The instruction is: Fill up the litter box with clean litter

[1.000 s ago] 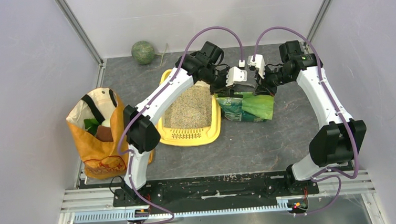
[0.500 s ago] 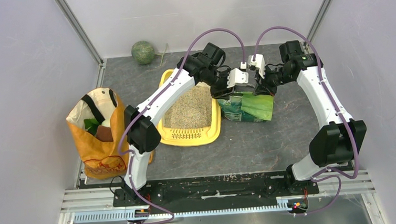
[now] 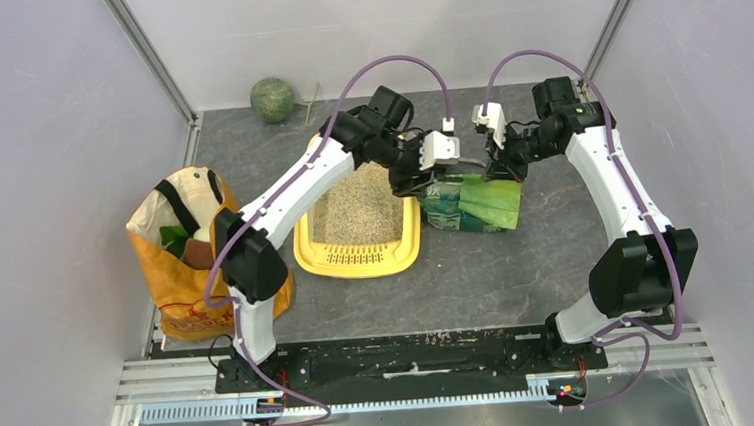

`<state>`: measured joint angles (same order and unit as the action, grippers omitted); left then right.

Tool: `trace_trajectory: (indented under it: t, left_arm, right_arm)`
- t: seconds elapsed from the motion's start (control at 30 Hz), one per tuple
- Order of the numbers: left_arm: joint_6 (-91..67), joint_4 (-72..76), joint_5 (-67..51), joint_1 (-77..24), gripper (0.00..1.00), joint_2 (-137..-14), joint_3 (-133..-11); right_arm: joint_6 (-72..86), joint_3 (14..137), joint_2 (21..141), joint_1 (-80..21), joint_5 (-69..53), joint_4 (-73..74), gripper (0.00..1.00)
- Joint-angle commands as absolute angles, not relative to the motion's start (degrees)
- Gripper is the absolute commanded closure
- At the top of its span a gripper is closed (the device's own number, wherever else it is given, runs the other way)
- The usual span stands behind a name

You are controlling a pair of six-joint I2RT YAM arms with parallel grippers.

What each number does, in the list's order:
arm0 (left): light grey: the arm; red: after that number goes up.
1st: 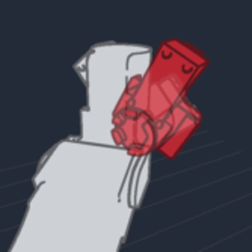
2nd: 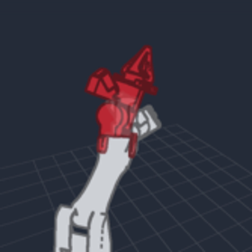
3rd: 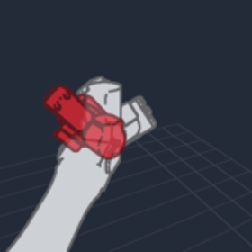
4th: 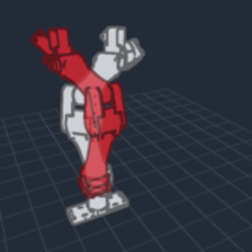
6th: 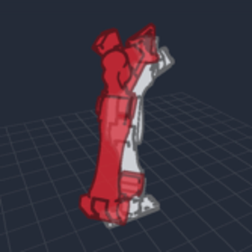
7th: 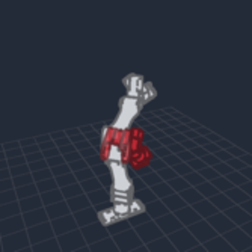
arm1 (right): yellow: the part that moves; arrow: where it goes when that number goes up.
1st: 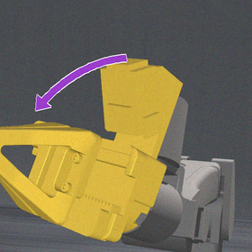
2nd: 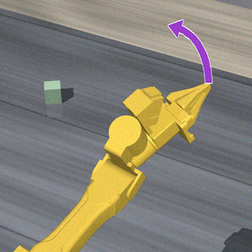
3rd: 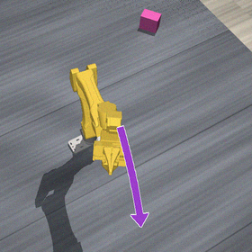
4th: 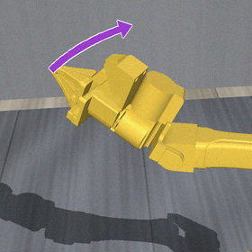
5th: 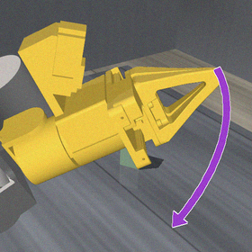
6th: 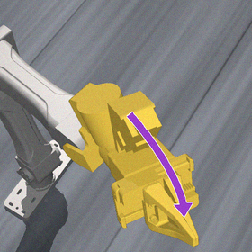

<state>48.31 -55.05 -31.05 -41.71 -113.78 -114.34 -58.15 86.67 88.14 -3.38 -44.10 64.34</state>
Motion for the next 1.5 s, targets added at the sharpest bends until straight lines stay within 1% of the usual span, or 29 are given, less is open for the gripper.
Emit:
trace_trajectory:
  t: [0.0, 0.2, 0.23, 0.3, 0.33, 0.37, 0.4, 0.43, 0.47, 0.53, 0.67, 0.8, 0.83, 0.97, 1.03, 1.13, 1.23, 1.3, 1.47]
  left_arm:
    - [45.6, -53.3, -34.9, -39.6, 0.35, -105.3, -110.8]
    - [39.7, -51.2, -35.8, -36.0, 0.34, -99.1, -105.4]
    - [38.3, -50.7, -35.9, -35.3, 0.34, -98.2, -104.9]
    - [34.6, -49.2, -36.5, -33.5, 0.33, -96.4, -104.2]
    - [32.1, -48.2, -36.8, -32.4, 0.33, -95.3, -103.9]
    - [29.2, -47.1, -37.1, -31.1, 0.29, -94.6, -103.6]
    - [26.9, -46.2, -37.7, -29.7, 0.27, -93.8, -103.4]
    - [24.4, -45.5, -38.5, -28.5, 0.26, -93.0, -103.2]
    - [22.7, -45.0, -39.3, -27.2, 0.23, -92.2, -103.0]
    - [19.3, -43.9, -39.3, -25.2, 0.21, -90.5, -102.2]
    - [12.3, -42.8, -38.1, -21.3, 0.15, -87.3, -101.5]
    - [9.9, -50.0, -34.8, -17.4, 0.13, -87.6, -107.0]
    - [8.4, -50.9, -34.8, -16.1, 0.12, -87.5, -107.8]
    - [4.6, -55.0, -35.5, -10.4, 0.12, -87.7, -109.2]
    - [2.9, -56.7, -33.2, -8.5, 0.11, -88.0, -108.8]
    - [1.4, -58.0, -25.9, -7.7, 0.11, -87.2, -107.0]
    - [1.4, -58.1, -20.5, -7.7, 0.10, -85.5, -104.1]
    - [1.3, -57.7, -16.5, -7.8, 0.10, -84.2, -101.4]
    - [1.7, -54.9, -13.0, -7.7, 0.09, -80.6, -92.7]
  right_arm:
    - [-58.0, 87.1, 86.7, -2.4, -46.1, 63.1, 1.00]
    - [-58.4, 86.4, 85.6, -0.3, -46.7, 62.9, 1.00]
    - [-58.3, 86.2, 85.4, -0.4, -46.6, 62.9, 0.98]
    - [-57.9, 85.9, 85.0, -0.4, -46.7, 62.9, 0.84]
    - [-57.4, 85.7, 84.8, 1.2, -46.7, 62.9, 0.74]
    - [-56.9, 85.5, 84.6, 1.2, -47.0, 62.7, 0.61]
    - [-56.5, 85.5, 84.4, 1.2, -47.3, 62.7, 0.50]
    - [-56.1, 85.4, 84.1, 1.2, -47.6, 62.6, 0.42]
    - [-55.2, 85.2, 83.8, 1.2, -48.0, 62.1, 0.35]
    - [-53.1, 84.9, 83.1, 1.3, -48.6, 60.7, 0.27]
    - [-46.5, 85.6, 80.9, 1.2, -50.1, 57.4, 0.16]
    - [-34.8, 87.1, 78.5, 1.3, -49.0, 51.8, 0.14]
    - [-32.1, 88.0, 78.1, 1.3, -48.2, 51.5, 0.12]
    - [-22.5, 90.6, 75.8, 2.0, -42.6, 49.3, 0.03]
    - [-15.1, 90.3, 74.2, 2.5, -38.6, 45.5, 0.03]
    - [-3.4, 89.2, 72.5, 2.5, -28.6, 40.5, 0.03]
    - [4.1, 88.2, 71.9, 2.5, -21.1, 40.2, 0.03]
    - [6.1, 86.2, 71.2, 2.5, -18.8, 39.8, 0.03]
    - [8.6, 80.0, 69.5, 2.5, -15.9, 37.6, 0.03]
